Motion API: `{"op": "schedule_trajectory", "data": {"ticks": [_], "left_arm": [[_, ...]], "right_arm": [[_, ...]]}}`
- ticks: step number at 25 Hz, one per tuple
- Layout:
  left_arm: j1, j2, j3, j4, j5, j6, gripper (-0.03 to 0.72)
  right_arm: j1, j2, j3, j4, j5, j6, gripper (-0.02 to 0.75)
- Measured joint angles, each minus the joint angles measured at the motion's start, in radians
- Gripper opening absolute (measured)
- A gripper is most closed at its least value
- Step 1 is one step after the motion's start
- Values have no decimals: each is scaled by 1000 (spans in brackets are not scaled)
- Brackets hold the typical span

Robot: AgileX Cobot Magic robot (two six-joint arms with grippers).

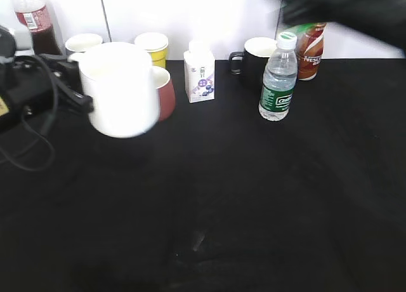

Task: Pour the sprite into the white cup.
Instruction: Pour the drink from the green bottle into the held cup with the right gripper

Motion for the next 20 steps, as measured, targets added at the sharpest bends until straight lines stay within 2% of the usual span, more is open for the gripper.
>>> {"op": "schedule_trajectory", "data": {"ticks": [2, 4, 12, 17, 20], "left_arm": [[-34, 0, 0, 5, -1, -1, 58], [-45, 0, 0, 19, -2, -1, 58], [-45, 0, 0, 18, -24, -1, 57], [-41, 0, 0, -17, 16, -2, 57], [-8, 0, 0, -24, 30, -2, 57]], "right_arm": [[104, 25, -5, -7, 2, -35, 428], [156, 72, -18, -27, 5, -171, 418], [159, 168, -49, 38, -30, -892, 407], [159, 204, -65, 135, -98, -1068, 398], [159, 204, -75, 175, -110, -1157, 397]]}}
